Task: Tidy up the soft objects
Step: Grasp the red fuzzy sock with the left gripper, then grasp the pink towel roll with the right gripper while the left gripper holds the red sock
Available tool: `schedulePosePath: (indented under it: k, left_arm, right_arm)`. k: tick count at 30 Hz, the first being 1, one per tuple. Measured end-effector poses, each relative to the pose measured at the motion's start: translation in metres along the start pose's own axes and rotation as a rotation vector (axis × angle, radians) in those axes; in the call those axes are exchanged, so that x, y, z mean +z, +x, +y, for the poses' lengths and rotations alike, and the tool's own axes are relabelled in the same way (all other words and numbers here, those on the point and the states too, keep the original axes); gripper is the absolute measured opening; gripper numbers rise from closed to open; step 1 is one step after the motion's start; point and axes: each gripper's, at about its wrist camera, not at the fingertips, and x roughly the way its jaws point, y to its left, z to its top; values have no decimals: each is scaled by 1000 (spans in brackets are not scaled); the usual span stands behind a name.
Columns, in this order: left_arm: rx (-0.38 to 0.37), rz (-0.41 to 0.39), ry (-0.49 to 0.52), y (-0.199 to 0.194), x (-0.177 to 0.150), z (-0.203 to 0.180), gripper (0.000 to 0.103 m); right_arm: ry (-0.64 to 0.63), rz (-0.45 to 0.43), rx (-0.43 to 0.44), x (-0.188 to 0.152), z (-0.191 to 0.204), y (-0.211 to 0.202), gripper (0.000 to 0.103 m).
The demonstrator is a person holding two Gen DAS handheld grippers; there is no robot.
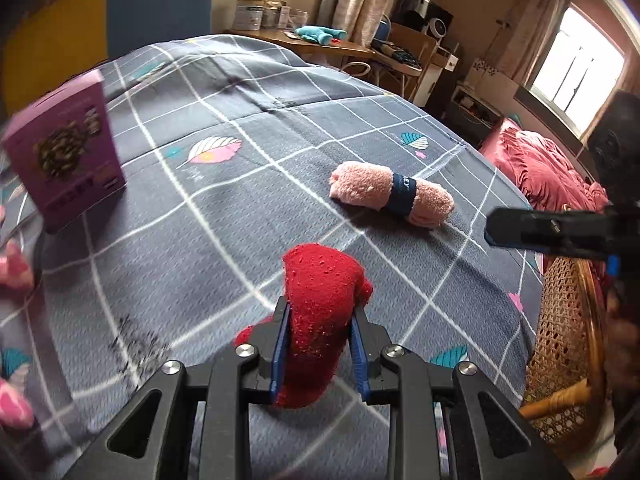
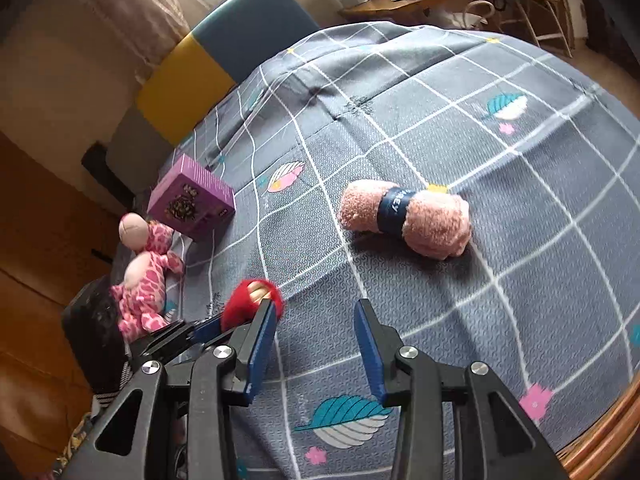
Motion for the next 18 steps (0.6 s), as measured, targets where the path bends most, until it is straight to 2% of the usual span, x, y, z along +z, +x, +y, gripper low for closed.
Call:
schedulePosePath:
  k: [3,6,8,10,14,18]
  left_arm:
    - [16,-11,-68,-24,-26,16,27]
    - [47,-27,-124,-46,-48,28,27]
    - [58,-46,-164,-60,-60,35,27]
    - [75,-62,-185,-72,-69,39,27]
    - [84,-84,-226,-91,-80,44,28]
    - [93,-101,-228,-106,-87,44,28]
  right_arm:
    - [-164,48,-117,27,11,8,40]
    - [-320,129,-214,52,17,27,46]
    - [-415,187,-302,62,19,46,46]
    - [-500,245,-354,66,22,64,46]
    - [-589,327,-428,71,21,97,48]
    - [-612,382,-479,72,11,119,48]
